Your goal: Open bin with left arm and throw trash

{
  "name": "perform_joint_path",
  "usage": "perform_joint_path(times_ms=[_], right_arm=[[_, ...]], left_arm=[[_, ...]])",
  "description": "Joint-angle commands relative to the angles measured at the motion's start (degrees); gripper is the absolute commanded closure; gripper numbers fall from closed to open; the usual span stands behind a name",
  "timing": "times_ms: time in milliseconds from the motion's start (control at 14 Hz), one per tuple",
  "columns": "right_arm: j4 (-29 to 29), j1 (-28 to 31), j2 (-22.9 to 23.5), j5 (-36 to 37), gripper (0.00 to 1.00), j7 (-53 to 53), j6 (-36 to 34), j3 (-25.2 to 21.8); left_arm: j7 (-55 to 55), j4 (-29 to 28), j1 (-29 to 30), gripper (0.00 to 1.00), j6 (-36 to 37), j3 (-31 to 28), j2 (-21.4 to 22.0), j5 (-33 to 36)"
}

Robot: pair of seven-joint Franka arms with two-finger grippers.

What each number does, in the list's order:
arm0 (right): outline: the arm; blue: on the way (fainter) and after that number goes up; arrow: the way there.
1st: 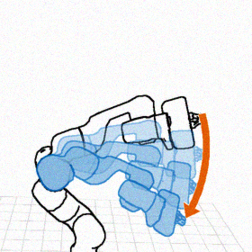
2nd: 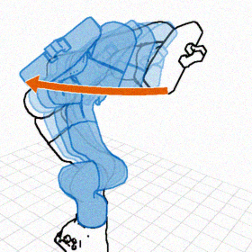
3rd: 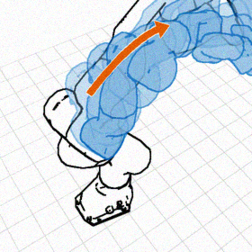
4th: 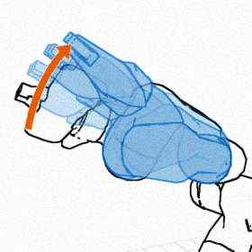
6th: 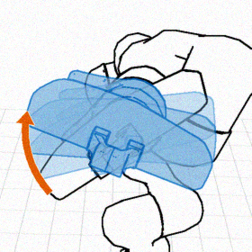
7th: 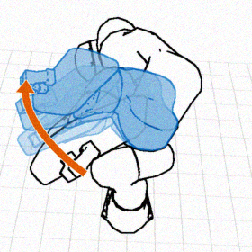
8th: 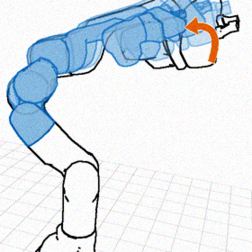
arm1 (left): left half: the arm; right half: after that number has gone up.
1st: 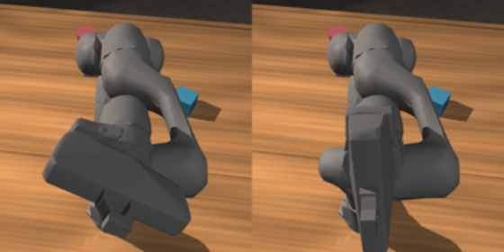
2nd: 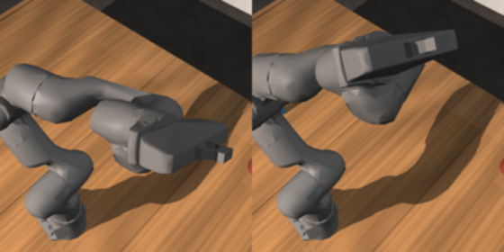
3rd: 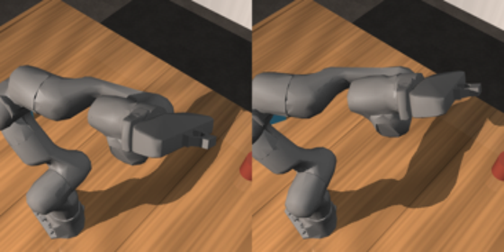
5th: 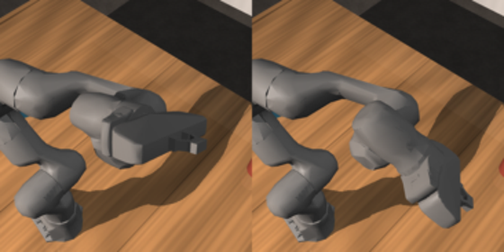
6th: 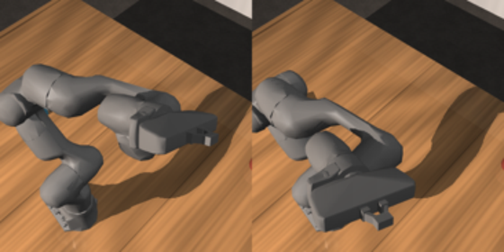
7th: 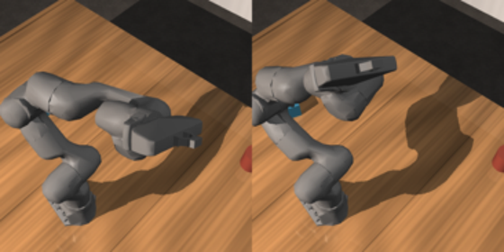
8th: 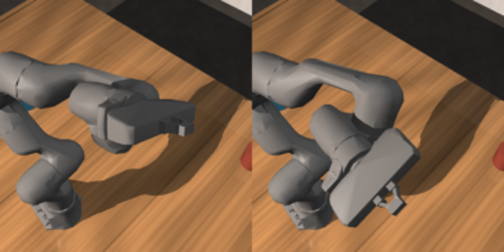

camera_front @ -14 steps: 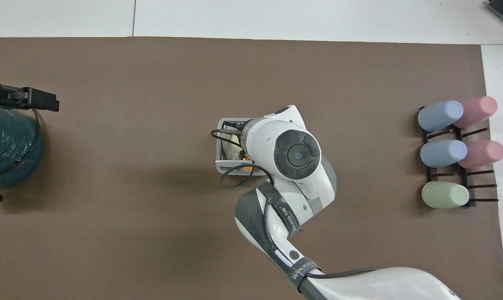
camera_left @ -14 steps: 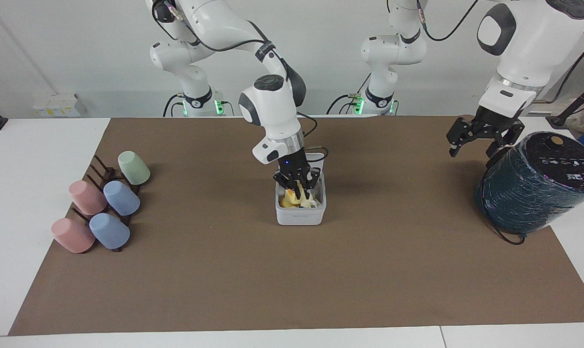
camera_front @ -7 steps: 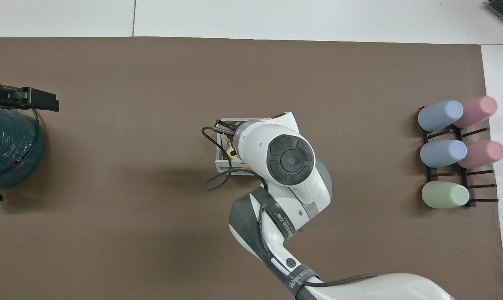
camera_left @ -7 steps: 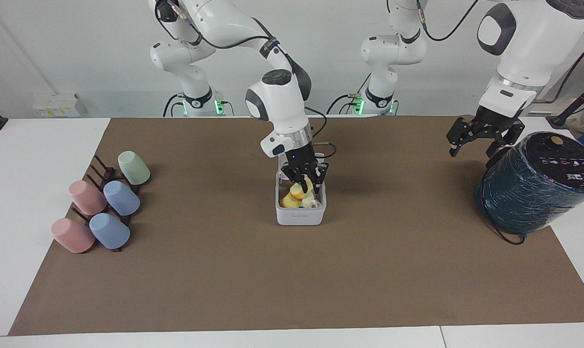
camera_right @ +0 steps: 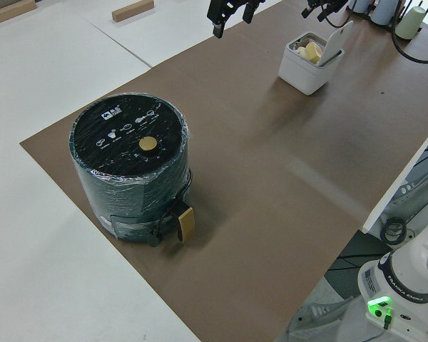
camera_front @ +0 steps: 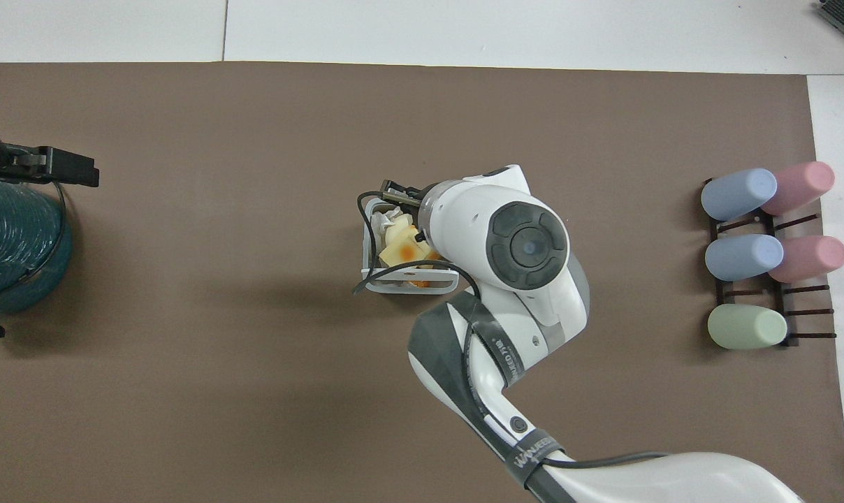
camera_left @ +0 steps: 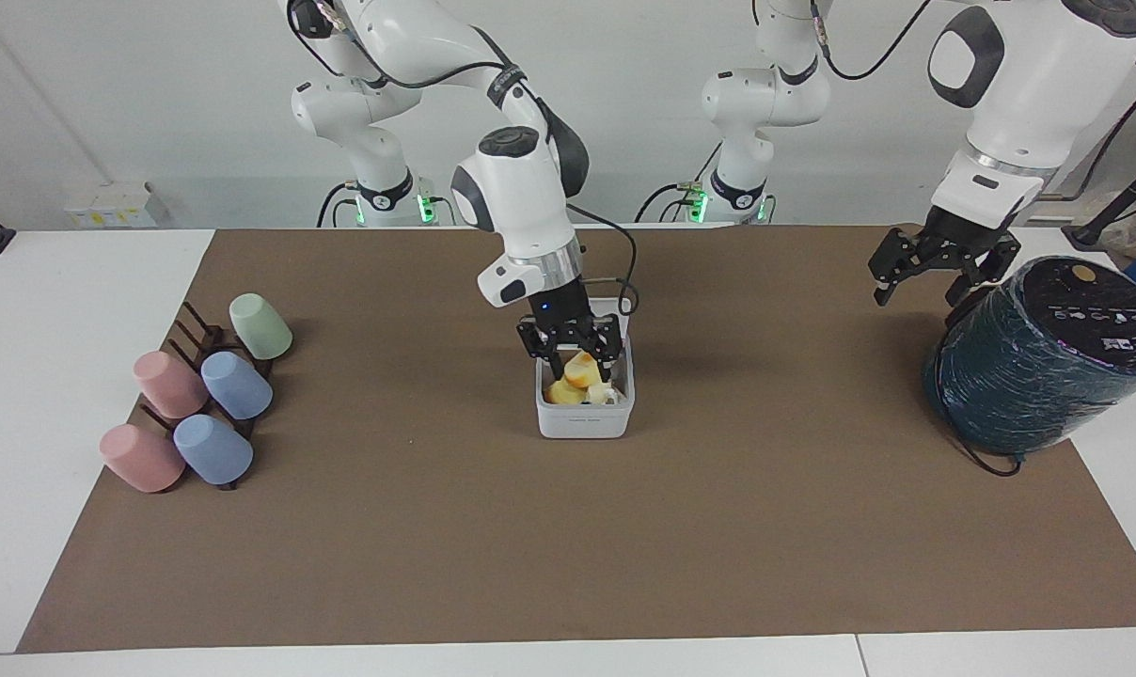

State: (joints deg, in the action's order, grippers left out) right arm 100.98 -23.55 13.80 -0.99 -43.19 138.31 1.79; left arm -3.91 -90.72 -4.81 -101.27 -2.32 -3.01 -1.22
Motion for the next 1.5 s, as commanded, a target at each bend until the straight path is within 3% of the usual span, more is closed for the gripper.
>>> perform_joint_path(times_ms=[0,286,714,1000,1429], right_arm=[[3.3,3.5,-6.7,0.6,0.00,4.0,-7.1,0.5],[3.5,10.0,-12.3,0.6,0.00,12.8,-17.9,0.5],[3.2,18.4,-17.4,0.7,0.00,21.0,-27.3,0.4],[0.4,19.6,-18.3,0.7,0.00,30.5,-36.9,-0.5],[-0.8,21.4,-19.1,-0.1,0.00,32.3,-41.4,-0.7]], left_arm=[[-0.8,-3.1,0.5,0.00,2.4,0.0,2.7,-0.4],[-0.8,-6.0,0.5,0.00,2.8,-0.2,3.9,0.3],[-0.8,0.5,0.7,0.00,7.0,-0.2,0.2,0.8],[-0.8,-0.4,0.5,0.00,6.4,-0.1,1.0,1.4],[-1.0,-0.9,0.5,0.00,6.3,-0.1,1.2,1.4]])
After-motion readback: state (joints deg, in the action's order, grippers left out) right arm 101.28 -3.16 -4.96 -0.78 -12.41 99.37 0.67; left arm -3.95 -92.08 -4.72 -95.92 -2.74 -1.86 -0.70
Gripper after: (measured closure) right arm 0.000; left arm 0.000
